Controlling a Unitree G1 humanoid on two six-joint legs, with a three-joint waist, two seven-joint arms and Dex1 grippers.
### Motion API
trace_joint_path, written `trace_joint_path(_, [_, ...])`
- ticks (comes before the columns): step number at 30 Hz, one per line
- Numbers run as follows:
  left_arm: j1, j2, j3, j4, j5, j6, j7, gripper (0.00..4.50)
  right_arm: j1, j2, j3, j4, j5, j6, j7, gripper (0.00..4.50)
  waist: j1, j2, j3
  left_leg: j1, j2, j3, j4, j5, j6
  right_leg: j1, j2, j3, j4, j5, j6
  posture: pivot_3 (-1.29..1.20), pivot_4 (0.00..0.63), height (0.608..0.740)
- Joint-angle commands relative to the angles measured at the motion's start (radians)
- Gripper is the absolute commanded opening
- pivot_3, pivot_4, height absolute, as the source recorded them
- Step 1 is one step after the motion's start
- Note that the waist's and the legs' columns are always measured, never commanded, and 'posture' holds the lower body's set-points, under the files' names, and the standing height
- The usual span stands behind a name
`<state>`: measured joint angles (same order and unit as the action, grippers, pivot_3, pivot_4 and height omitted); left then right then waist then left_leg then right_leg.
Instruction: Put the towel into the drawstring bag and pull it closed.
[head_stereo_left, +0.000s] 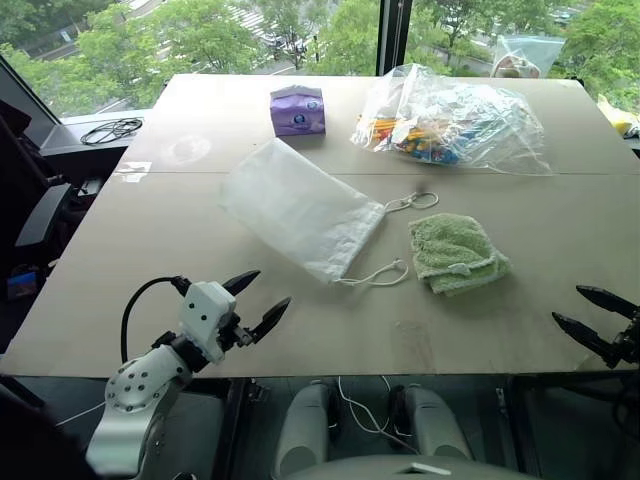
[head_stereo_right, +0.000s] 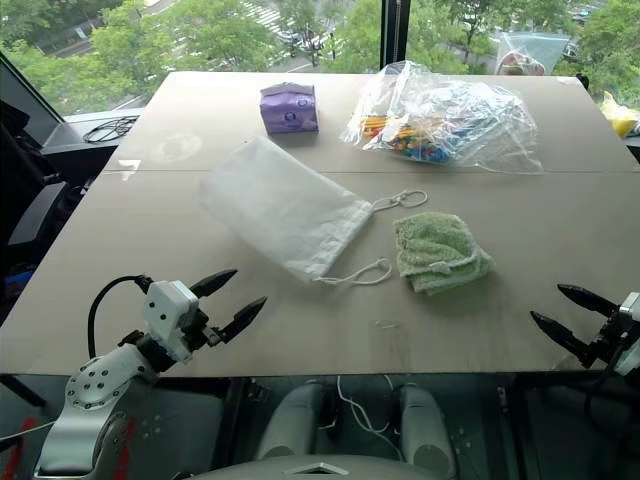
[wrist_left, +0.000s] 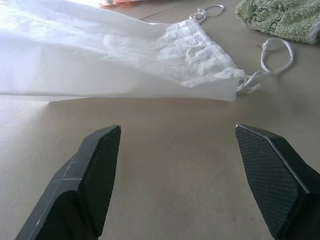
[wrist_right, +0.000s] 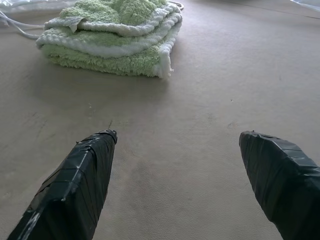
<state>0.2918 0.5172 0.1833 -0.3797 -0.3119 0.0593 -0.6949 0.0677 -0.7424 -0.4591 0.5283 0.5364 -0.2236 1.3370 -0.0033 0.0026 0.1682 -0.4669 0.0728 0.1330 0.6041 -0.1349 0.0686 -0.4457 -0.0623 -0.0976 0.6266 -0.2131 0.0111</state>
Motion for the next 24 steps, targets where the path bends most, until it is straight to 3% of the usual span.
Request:
trace_joint_path(1, [0.009, -0.02, -0.013, -0.053, 0.005, 0.001, 0.031, 3.74, 0.011, 0.001, -0.04, -0.039, 0.022, 0.001, -0.016, 4.2, 0.0, 0.0, 0.0, 0.0, 0.0, 0.0, 0.0, 0.0, 0.0, 0.0, 0.0, 0.0, 0.0, 0.0, 0.0, 0.0, 0.15, 0.738])
trace_joint_path(24, [0.001, -0.027, -0.051, -0.188, -0.019, 0.115, 0.076, 3.74, 0.004, 0.001, -0.031, -0.107, 0.032, 0.038, -0.021, 4.2, 0.001, 0.002, -0.002, 0.0, 0.0, -0.001, 0.004, -0.002, 0.002, 0.003, 0.0, 0.0, 0.0, 0.0, 0.0, 0.0, 0.15, 0.738])
